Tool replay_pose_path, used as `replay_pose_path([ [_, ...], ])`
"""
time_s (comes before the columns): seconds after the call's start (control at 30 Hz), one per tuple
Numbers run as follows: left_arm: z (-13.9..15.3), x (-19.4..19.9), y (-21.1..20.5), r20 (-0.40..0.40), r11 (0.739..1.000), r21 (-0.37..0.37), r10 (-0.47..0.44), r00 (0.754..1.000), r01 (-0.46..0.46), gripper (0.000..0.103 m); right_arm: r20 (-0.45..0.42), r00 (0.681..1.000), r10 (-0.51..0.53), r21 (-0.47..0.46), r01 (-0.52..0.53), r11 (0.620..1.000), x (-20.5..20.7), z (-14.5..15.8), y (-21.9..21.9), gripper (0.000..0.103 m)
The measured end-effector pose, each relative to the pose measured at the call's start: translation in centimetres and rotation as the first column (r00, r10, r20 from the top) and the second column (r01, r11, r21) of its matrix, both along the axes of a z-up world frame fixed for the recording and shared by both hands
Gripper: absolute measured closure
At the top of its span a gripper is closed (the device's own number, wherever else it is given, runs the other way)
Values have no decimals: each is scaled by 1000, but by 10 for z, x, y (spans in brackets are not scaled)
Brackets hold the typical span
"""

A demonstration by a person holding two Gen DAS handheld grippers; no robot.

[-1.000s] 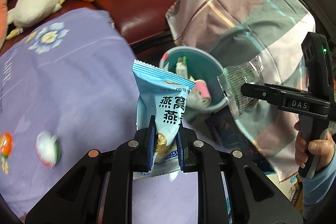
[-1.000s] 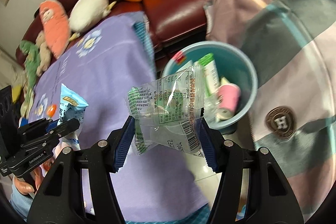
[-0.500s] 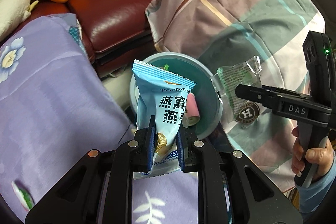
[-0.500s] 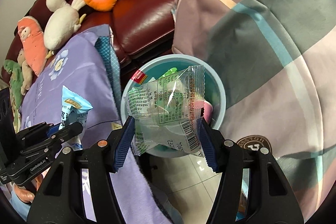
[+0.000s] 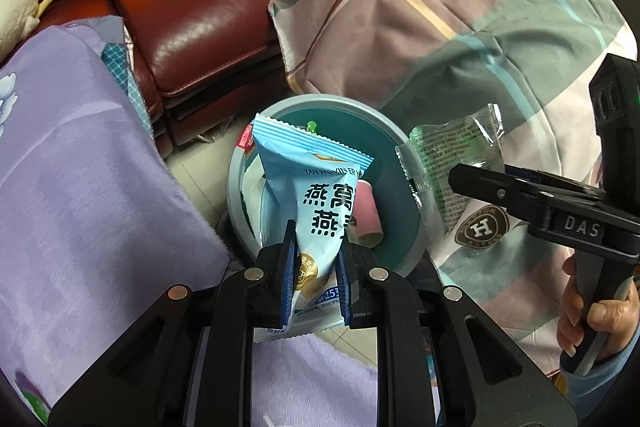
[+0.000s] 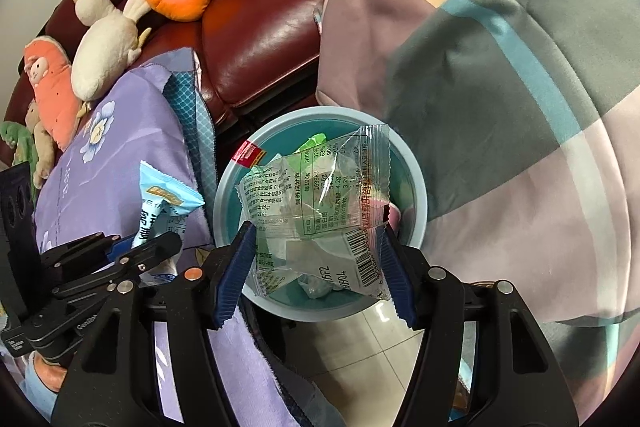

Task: Collect trash
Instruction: 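Carry both snack packets over the wastebasket and open the left tool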

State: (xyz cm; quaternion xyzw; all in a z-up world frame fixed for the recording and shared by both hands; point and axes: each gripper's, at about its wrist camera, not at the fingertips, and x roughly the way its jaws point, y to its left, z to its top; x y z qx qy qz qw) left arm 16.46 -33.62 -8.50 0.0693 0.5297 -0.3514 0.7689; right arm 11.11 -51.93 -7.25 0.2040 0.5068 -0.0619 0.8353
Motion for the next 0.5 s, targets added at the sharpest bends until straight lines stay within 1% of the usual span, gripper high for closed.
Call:
replay_pose_path([
  [0.27,-15,10,-10,-26,1000,6,-4,1000,4,85,-22,1000,0,-5,0,1000,6,-8,-4,44],
  [0.5,-22,18,-18,-41,1000,1,1,999,-1,84,-19,1000,-8,-15,8,1000,8,-8,-6,44],
])
